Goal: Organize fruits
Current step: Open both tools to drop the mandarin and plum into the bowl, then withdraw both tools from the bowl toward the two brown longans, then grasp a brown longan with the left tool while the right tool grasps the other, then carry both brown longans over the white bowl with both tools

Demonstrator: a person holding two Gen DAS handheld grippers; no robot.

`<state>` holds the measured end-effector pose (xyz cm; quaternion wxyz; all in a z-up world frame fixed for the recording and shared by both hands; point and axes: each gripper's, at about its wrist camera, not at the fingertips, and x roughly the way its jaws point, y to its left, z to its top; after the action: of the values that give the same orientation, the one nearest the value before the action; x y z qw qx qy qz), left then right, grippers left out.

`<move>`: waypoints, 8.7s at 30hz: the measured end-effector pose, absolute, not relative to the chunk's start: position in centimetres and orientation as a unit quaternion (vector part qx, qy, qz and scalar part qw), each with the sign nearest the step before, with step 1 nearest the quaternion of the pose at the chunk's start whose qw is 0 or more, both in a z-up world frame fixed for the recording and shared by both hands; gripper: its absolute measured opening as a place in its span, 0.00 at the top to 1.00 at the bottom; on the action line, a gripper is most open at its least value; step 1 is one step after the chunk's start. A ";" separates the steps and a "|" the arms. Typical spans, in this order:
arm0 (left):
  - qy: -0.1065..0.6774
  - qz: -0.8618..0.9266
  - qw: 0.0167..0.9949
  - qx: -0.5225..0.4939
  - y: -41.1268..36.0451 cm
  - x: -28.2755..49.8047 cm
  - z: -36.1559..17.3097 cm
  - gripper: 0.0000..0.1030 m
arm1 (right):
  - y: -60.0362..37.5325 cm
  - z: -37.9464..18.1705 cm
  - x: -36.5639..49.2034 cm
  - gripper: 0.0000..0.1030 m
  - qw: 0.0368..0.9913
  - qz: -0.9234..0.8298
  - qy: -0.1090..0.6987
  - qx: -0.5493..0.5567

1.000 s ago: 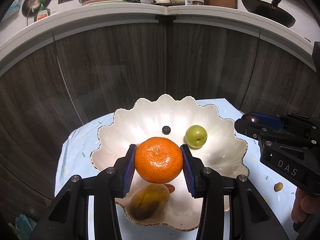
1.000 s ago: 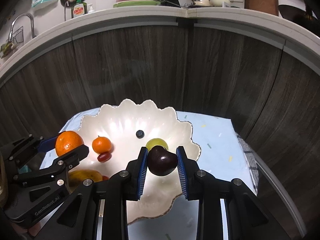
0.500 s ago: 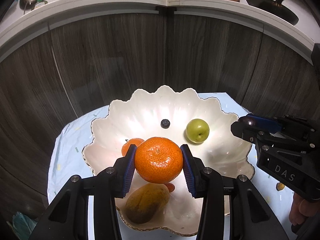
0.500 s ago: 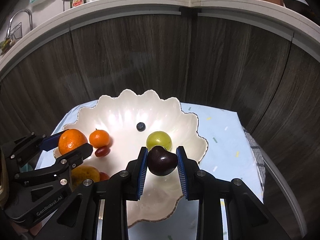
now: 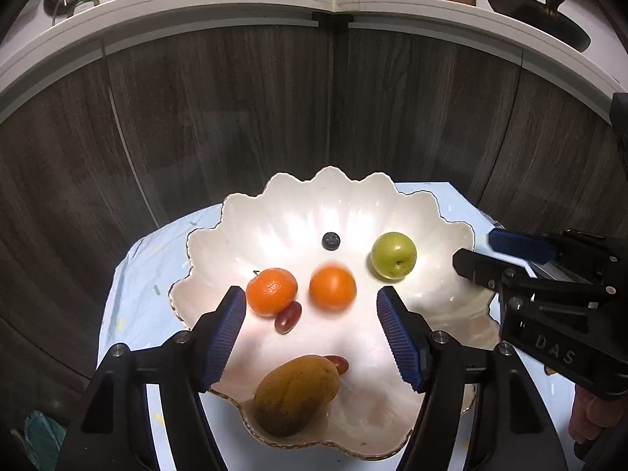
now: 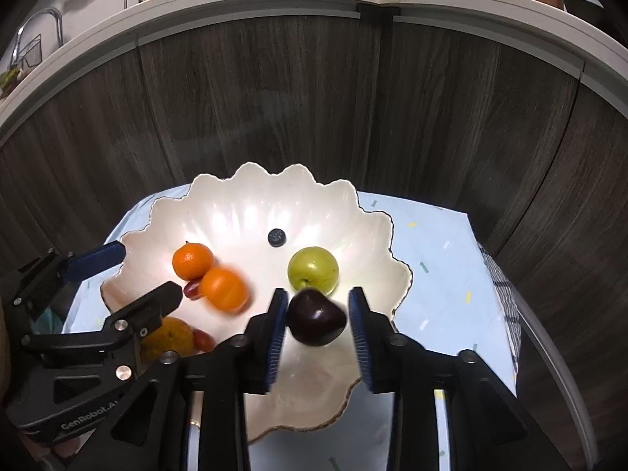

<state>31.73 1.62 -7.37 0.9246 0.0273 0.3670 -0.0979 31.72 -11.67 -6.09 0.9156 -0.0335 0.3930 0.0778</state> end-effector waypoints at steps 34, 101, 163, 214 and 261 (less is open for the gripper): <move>0.333 -0.087 0.938 0.035 0.9 26.4 -3.5 0.27 | -13.6 -1.6 26.3 0.26 0.938 0.049 0.341 -0.026; 0.370 -0.101 0.923 0.044 -10.6 15.9 -10.9 0.13 | -25.5 -9.4 16.0 0.21 0.933 0.030 0.358 -0.035; 0.410 -0.108 0.905 0.040 -12.4 16.1 -15.6 0.75 | -23.7 -15.0 18.2 0.76 0.904 0.118 0.407 -0.058; 0.335 -0.058 0.940 -0.014 -3.5 18.3 -5.1 0.75 | -14.9 -2.2 18.6 0.76 0.934 0.154 0.314 -0.069; 0.347 -0.017 0.938 -0.025 4.4 29.2 -5.3 0.75 | -10.1 -3.2 28.5 0.76 0.930 0.098 0.353 -0.034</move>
<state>29.23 4.43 -5.25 0.9375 -0.0245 0.3466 -0.0167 28.46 -10.15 -3.19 0.9300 -0.0338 0.3526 0.0982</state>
